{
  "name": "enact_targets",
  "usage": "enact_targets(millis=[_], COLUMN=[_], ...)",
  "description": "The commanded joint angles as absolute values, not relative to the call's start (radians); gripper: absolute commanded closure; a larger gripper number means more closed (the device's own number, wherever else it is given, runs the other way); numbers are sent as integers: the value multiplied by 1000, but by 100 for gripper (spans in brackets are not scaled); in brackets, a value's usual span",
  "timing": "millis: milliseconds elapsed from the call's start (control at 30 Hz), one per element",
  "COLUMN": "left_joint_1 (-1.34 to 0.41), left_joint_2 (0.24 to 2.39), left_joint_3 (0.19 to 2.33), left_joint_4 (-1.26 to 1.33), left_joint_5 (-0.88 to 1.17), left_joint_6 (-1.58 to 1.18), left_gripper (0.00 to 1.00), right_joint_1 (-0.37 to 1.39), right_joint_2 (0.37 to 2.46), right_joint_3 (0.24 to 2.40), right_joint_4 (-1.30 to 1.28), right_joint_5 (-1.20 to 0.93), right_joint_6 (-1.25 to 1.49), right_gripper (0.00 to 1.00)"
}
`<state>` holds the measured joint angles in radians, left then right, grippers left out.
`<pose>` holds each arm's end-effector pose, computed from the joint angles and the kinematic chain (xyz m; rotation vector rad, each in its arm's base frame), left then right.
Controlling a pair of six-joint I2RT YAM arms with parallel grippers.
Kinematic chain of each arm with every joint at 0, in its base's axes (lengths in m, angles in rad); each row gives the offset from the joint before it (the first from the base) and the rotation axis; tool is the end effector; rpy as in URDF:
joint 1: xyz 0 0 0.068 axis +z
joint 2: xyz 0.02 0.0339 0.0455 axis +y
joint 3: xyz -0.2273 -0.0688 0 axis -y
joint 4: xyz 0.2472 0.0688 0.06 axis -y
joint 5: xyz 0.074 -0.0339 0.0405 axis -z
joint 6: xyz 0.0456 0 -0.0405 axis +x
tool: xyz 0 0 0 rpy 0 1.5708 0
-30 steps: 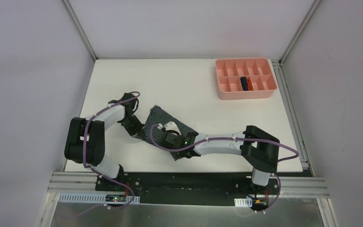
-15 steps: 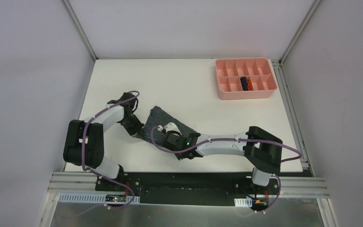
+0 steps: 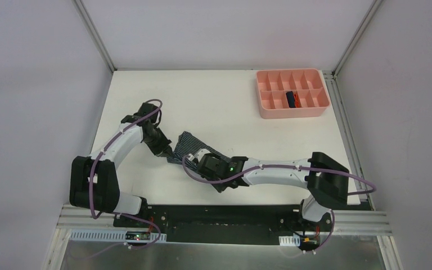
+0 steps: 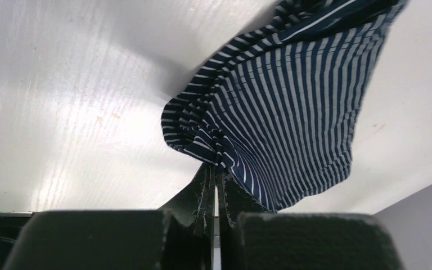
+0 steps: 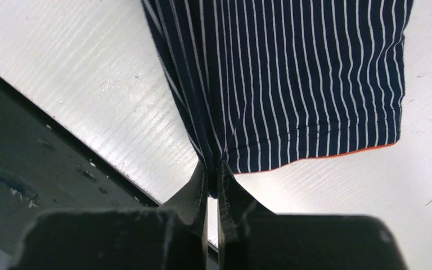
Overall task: Roll the underwear
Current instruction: Fold the underwear at the center of the board.
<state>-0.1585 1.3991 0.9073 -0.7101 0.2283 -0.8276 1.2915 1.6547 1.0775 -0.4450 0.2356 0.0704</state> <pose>0.2651 -0.0528 0.1632 -0.8857 2.7353 -0.5441 0.1041 0.3245 0.1544 -1.3994 2.1488 0.2183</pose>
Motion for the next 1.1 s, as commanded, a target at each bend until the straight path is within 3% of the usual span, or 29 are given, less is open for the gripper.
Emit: enact_targets(millis=[0, 133, 233, 400, 1067], left_joint_1=[-166, -166, -166, -166, -176], left_joint_2=[1412, 1469, 1490, 1517, 1738], left_joint_3=[1005, 1072, 1098, 1113, 1383], left_joint_4=[-747, -756, -756, -756, -756], left_joint_5=[233, 249, 251, 264, 319], left_joint_6=[-834, -826, -820, -812, -779], left_gripper=[100, 100, 100, 100, 100], right_joint_1=[1260, 1231, 1223, 1196, 877], right_joint_2=[1611, 1612, 1607, 1584, 1676], right_joint_3=[1138, 1172, 1155, 1114, 1270], right_joint_4=[-551, -593, -575, -518, -674], right_joint_5=[122, 68, 69, 11, -571], right_joint_6=[10, 8, 10, 57, -29], right_gripper=[100, 100, 95, 100, 100])
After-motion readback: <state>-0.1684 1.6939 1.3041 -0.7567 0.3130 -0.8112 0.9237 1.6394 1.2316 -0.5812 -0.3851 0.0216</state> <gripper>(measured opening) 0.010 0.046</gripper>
